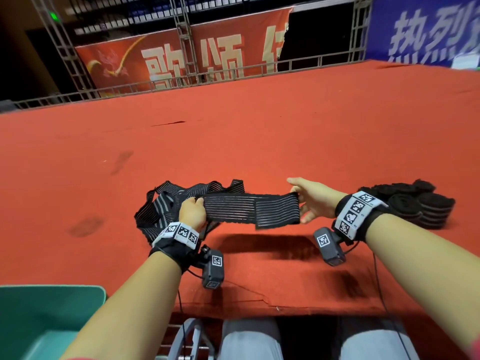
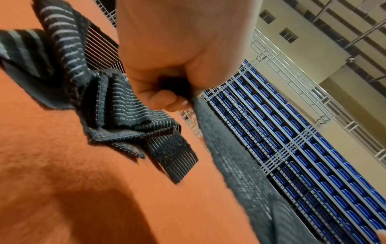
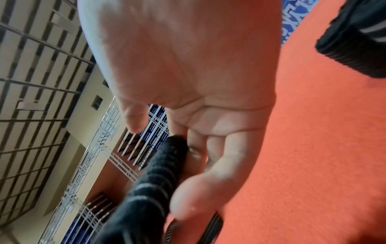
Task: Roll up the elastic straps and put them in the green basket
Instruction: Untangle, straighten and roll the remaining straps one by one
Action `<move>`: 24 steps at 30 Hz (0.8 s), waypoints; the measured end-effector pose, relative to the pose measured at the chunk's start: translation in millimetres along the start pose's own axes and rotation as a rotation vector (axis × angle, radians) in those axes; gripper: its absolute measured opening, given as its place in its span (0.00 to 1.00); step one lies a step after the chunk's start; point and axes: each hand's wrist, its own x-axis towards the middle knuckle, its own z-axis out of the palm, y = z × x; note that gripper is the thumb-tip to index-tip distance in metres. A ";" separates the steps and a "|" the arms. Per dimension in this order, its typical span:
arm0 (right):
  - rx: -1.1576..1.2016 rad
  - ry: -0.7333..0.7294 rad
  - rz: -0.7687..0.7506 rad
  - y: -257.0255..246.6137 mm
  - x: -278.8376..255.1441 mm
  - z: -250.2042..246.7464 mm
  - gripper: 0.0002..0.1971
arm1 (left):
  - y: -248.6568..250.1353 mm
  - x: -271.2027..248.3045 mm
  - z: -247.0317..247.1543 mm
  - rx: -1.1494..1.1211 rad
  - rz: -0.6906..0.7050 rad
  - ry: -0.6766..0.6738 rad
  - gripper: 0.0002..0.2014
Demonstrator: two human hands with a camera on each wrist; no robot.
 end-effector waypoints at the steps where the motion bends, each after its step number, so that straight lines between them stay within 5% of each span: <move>1: 0.002 -0.018 0.010 1.7 -1.8 -1.2 0.22 | 3.6 -4.1 -2.6 0.009 0.008 0.001 0.16; 7: -0.114 -0.156 -0.056 15.1 -20.4 -2.4 0.11 | 16.1 -24.9 -14.4 0.063 0.036 0.033 0.14; 15: -0.293 -0.136 0.003 57.0 -39.0 -9.5 0.11 | -11.5 -38.9 -11.6 0.186 -0.028 0.016 0.13; 24: -0.004 0.011 0.225 104.1 -44.6 -11.6 0.13 | -66.4 -70.3 9.8 0.301 -0.164 -0.073 0.15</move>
